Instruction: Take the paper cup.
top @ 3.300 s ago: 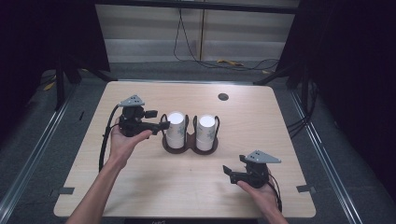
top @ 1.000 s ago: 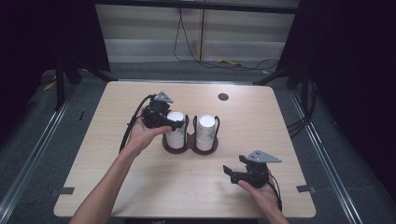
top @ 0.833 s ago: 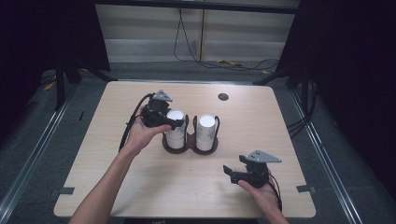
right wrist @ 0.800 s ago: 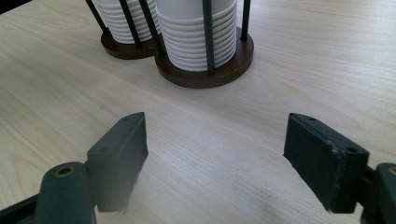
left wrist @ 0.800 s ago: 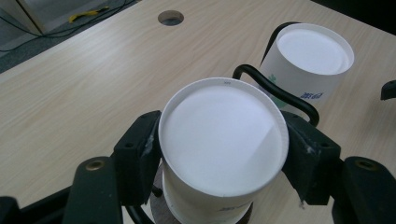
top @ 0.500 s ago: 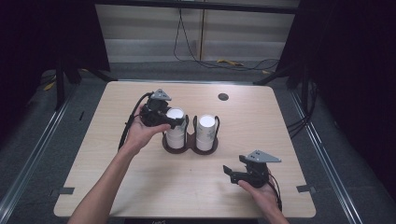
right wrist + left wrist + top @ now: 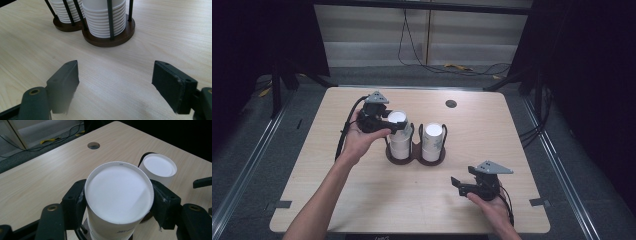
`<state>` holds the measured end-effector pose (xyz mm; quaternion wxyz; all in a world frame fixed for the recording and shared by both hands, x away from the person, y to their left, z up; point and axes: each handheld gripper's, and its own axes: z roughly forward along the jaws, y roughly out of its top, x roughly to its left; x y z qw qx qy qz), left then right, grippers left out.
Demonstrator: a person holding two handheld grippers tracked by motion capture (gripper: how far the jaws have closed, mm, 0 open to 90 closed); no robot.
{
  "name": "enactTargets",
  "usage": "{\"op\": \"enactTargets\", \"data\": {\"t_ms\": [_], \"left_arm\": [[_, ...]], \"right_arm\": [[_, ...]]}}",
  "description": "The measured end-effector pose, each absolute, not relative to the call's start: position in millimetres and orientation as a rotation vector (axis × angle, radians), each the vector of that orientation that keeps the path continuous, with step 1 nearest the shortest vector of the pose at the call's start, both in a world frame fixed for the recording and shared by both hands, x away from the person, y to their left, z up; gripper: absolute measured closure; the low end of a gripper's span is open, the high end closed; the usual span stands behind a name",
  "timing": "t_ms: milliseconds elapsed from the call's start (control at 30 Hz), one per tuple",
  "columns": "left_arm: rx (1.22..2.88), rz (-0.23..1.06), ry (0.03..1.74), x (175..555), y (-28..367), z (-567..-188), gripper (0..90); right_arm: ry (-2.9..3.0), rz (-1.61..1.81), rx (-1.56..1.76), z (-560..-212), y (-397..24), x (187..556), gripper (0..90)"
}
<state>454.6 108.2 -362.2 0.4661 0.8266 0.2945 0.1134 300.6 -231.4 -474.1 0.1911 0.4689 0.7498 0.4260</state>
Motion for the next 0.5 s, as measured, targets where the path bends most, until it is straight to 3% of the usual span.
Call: {"op": "enactTargets", "data": {"t_ms": [500], "left_arm": [[1.970,0.272,0.711,450.9,114.6,-347.6,36.3]], "right_arm": [[2.107,1.195,1.311,-474.0,-231.5,300.4,21.7]]}}
